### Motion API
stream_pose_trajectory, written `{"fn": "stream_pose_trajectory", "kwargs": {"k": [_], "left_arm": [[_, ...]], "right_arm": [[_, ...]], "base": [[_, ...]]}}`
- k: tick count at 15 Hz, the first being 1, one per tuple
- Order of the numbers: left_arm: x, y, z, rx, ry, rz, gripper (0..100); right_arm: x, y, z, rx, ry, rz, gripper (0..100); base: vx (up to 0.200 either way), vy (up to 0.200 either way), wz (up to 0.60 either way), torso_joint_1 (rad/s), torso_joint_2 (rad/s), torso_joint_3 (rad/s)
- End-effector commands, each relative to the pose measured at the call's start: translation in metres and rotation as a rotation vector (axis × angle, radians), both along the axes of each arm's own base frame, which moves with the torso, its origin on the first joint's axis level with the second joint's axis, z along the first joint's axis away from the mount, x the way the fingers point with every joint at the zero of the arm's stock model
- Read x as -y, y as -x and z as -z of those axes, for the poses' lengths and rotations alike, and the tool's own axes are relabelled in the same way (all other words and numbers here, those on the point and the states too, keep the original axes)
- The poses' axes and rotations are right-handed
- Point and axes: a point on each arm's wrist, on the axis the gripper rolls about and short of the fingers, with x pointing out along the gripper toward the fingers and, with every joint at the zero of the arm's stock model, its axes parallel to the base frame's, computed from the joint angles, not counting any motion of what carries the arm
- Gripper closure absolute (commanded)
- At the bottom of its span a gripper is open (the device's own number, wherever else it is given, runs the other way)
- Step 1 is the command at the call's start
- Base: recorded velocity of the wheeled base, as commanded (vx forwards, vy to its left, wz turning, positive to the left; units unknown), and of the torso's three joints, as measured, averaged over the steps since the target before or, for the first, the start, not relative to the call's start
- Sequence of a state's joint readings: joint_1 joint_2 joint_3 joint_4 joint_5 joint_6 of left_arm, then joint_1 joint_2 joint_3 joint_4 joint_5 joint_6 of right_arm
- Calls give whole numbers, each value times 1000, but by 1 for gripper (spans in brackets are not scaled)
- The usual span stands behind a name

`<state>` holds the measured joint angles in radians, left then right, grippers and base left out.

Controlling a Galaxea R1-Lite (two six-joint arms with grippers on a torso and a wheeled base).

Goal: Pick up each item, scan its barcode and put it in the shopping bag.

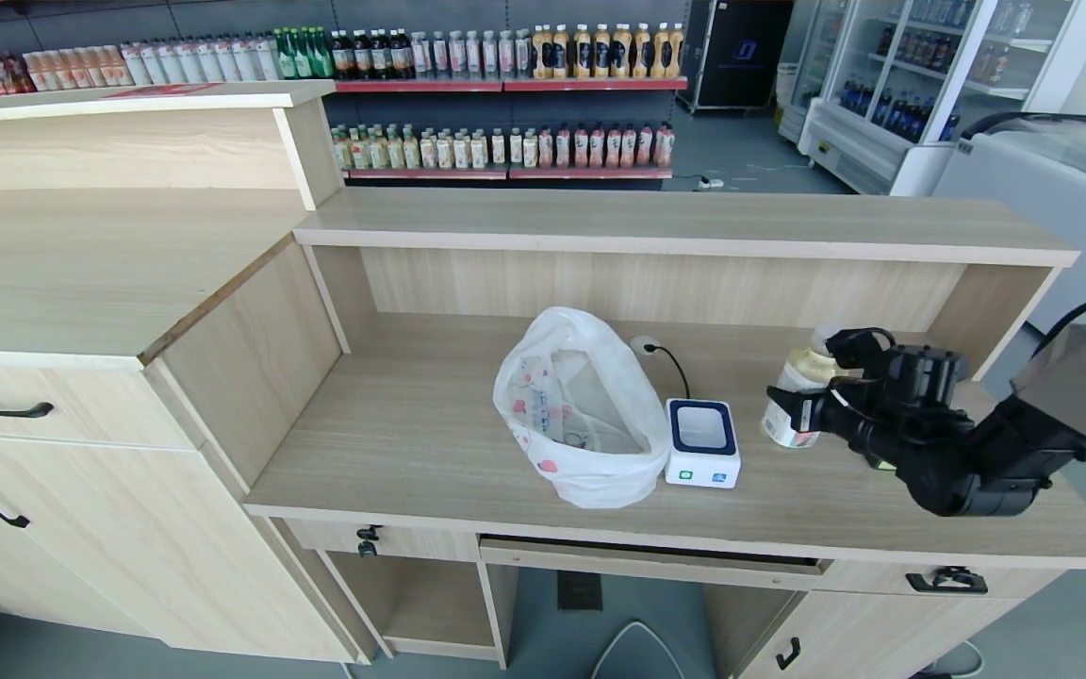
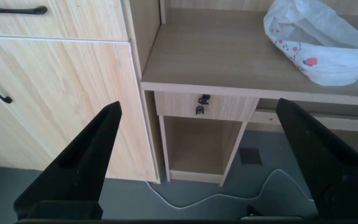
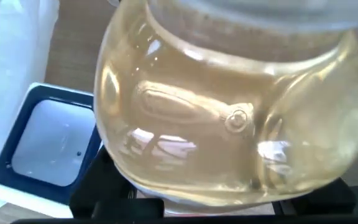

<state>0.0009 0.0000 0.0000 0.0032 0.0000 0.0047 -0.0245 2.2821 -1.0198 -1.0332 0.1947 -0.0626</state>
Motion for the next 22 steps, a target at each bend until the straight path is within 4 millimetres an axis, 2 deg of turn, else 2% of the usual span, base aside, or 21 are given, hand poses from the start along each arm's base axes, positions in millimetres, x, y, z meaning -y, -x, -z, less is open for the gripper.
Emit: {"fn": "stream_pose_trajectory", "kwargs": {"k": [1,2,4,5,6,8,10,11,13,17,19,22], "left_arm": [[0,0,0,-1,0,-1,0],[0,0,0,-1,0,-1,0],[0,0,0,-1,0,-1,0],[0,0,0,-1,0,-1,0],[0,0,0,-1,0,-1,0],[0,0,0,-1,0,-1,0],[0,0,0,-1,0,-1,0],[0,0,0,-1,0,-1,0],[0,0,0,-1,0,-1,0],[0,0,0,-1,0,-1,0],[0,0,0,-1,0,-1,0],[0,0,0,-1,0,-1,0]], "right_arm": [[30,57,-133,44,-149,-120,100],[30,74,-158,6,-222,-181,100],[26,99,-192,-70,-353,-315,100],[22,111,-204,-100,-402,-406,100],[20,117,-207,-107,-413,-460,100],[11,137,-206,-144,-451,-663,100],[3,147,-204,-162,-462,-754,100],[-8,155,-203,-183,-471,-836,100],[-18,166,-198,-214,-483,-900,100],[-38,202,-179,-290,-508,-1006,100],[-43,212,-180,-301,-511,-1059,100],[-51,221,-198,-316,-545,-1106,100]], "base": [[0,0,0,0,0,0],[0,0,0,0,0,0],[0,0,0,0,0,0],[0,0,0,0,0,0],[0,0,0,0,0,0],[0,0,0,0,0,0],[0,0,0,0,0,0],[0,0,0,0,0,0],[0,0,0,0,0,0],[0,0,0,0,0,0],[0,0,0,0,0,0],[0,0,0,0,0,0]]}}
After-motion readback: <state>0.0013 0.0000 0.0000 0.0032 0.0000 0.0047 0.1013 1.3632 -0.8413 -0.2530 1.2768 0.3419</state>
